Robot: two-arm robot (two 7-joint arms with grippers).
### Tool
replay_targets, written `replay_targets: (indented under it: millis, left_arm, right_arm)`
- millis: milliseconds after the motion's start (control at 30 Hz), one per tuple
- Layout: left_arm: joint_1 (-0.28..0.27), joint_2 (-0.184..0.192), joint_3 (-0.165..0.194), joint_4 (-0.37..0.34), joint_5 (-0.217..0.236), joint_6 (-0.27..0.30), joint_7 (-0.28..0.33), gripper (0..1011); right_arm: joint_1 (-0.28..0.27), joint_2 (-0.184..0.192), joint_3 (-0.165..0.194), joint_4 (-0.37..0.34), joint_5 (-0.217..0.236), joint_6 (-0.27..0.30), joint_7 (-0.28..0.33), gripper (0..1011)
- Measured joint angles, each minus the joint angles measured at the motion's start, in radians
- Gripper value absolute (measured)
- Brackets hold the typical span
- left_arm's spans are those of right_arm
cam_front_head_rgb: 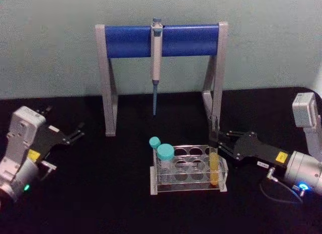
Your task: Pick up the test tube from the test tube rack, shake it, then place it back into the test tube rack.
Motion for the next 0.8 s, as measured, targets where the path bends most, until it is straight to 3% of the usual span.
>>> replay_targets:
  millis: [800]
  left_arm:
    - [0.000,0.000,0.000,0.000,0.000,0.000,0.000,1001]
  right_arm:
    - [0.006,-0.003,-0.006,0.004,-0.012,0.008,-0.008,226]
